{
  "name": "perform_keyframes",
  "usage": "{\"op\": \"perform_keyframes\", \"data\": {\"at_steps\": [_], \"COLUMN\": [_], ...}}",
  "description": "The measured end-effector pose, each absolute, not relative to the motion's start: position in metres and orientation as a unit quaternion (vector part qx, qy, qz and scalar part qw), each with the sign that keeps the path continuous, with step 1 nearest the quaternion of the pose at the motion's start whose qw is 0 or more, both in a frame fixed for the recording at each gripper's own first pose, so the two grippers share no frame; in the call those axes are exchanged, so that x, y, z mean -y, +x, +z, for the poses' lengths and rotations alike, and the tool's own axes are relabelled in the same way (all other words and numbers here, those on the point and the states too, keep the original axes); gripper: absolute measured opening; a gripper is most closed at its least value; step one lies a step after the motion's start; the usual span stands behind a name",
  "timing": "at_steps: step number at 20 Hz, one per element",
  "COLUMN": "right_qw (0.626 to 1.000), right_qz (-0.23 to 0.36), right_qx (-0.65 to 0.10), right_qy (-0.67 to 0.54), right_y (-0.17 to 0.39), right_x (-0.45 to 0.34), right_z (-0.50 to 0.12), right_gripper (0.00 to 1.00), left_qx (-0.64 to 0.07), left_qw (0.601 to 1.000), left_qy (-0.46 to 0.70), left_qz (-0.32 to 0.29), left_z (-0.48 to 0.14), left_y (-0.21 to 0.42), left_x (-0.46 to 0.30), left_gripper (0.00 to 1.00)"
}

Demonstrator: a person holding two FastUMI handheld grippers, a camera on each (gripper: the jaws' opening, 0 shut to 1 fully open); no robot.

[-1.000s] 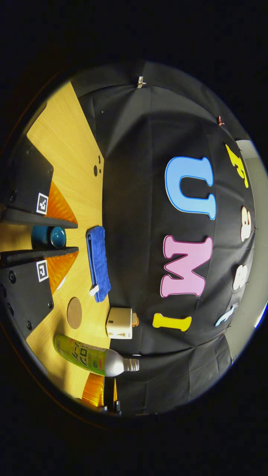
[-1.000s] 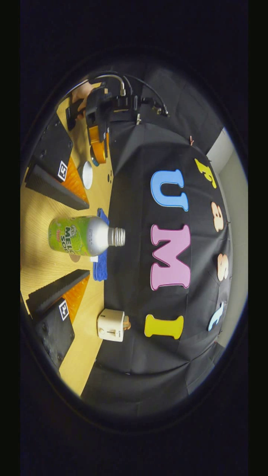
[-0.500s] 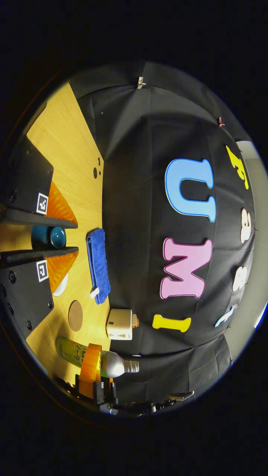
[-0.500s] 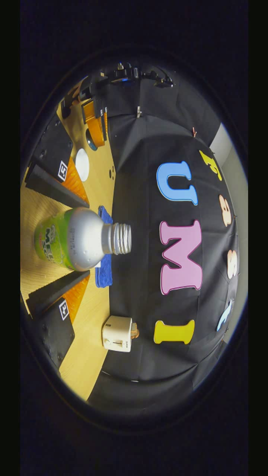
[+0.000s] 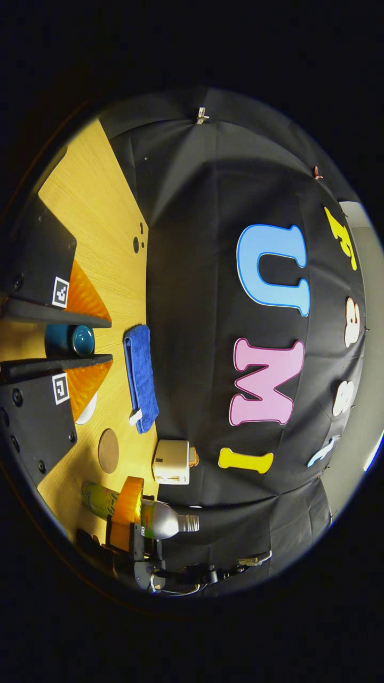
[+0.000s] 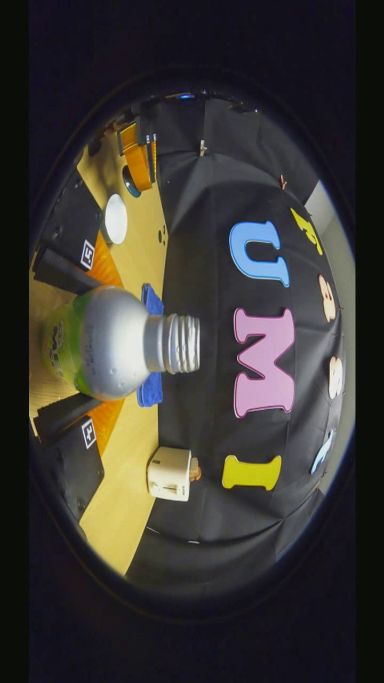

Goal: Open the teacup lid with one hand, grasp the water bottle and pour water into the teacup with the other hand; after pouring, place the water bottle on the coaster and then close the teacup lid.

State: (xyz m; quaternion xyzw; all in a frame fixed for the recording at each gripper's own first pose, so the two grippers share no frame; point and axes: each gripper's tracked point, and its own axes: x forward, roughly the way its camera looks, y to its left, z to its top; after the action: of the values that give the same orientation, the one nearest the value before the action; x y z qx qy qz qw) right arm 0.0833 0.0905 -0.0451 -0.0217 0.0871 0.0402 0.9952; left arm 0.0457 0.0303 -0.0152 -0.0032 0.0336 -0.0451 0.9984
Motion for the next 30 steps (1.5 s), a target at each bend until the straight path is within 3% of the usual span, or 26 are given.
{"op": "perform_keyframes", "data": {"at_steps": [7, 15, 30], "right_qw": [0.994, 0.971, 0.850], "right_qz": [0.041, 0.090, 0.132], "right_qx": [-0.094, -0.080, -0.039], "right_qy": [-0.036, -0.208, -0.508], "right_y": [0.085, 0.104, 0.159], "right_x": [-0.093, -0.116, -0.157], "right_z": [-0.045, -0.014, -0.035], "right_gripper": [0.83, 0.81, 0.81], "left_qx": [-0.035, -0.037, -0.037], "left_qw": [0.999, 0.999, 0.998], "left_qy": [-0.003, -0.001, -0.001], "left_qz": [-0.024, 0.030, 0.044], "left_z": [-0.016, -0.018, -0.020], "left_y": [0.047, 0.045, 0.043], "left_x": [-0.051, -0.111, -0.148], "left_gripper": [0.30, 0.30, 0.30]}}
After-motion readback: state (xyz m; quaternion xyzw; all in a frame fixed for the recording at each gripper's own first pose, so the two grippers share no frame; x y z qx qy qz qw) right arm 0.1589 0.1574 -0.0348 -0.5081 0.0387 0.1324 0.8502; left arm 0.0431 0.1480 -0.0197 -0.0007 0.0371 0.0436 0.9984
